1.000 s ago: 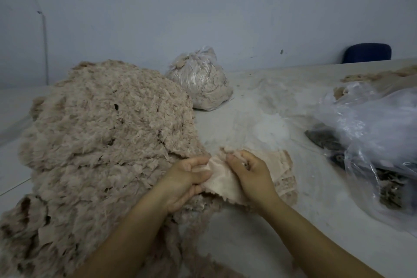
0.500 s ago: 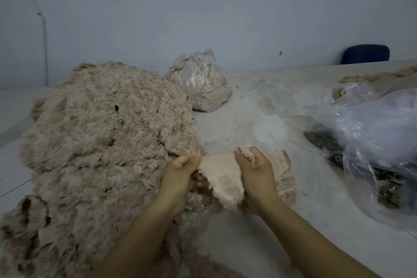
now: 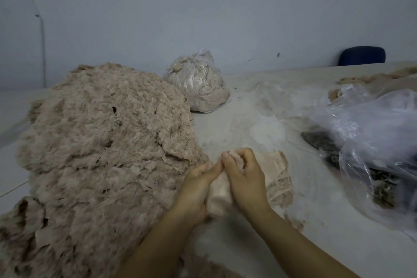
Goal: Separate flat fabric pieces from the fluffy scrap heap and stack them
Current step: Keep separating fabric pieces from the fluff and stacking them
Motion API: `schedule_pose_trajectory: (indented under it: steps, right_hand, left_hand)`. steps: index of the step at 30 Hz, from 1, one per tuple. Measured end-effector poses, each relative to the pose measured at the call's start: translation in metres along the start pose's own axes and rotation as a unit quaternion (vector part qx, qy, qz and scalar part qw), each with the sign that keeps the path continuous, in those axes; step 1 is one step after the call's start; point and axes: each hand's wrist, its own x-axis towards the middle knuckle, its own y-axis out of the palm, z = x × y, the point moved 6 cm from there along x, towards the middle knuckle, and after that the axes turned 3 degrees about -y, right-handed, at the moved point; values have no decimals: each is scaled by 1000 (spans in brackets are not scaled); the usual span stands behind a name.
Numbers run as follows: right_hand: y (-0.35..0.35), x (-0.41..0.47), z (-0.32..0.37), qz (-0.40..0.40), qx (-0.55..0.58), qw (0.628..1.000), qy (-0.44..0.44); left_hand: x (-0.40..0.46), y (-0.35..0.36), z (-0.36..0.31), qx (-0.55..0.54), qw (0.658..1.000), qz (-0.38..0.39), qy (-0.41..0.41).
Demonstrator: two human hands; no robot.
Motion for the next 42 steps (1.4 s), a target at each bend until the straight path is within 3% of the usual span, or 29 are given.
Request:
schedule_pose_trajectory:
  steps: [2,5,9,12,17,23,27,29,31,34,36,38,42]
  right_hand:
    - [-5,5,1,-6,-12,1000,0]
    - [-11,9,3,-7,-16,1000,-11]
    - [-1,7,3,60,-49,997,-25]
    - [0,7,4,67,-53,996,-33]
    - [-7,12,5,47,-95,993,-58]
    - [-5,16,-3,-12,-56,998,-30]
    - [-44,31,-5,-136,-93,986,-17]
    - [-44,28,-5,-65,-125,989,-34]
    - [-25,13,-15,54,-112,992,16]
    - [8,-15,-29,179,37,975,124]
    - [16,-20,-27,172,83,976,101]
    - [12,-21,-22,112,64,990,63]
    - [-4,-22,-15,31,17,999,2]
  left_hand:
    - [0,-3,-2,46,998,-30,36]
    - [-3,-4,-5,131,990,-6,54]
    - [-9,2,-24,224,967,5,119]
    - [-7,7,-25,277,952,12,132]
    - [-5,-1,-17,219,970,15,103]
    - [-6,2,-17,186,978,-2,92]
    - [-8,-21,-24,122,987,-60,81]
    - [-7,-31,-30,103,987,-83,90]
    - [-4,-26,-32,87,989,-76,94]
    - [0,-9,-27,48,994,-55,85]
    - [0,-1,-22,21,996,-44,75]
    - [0,0,-22,13,994,-67,85]
    - [1,-18,-31,34,970,-206,122]
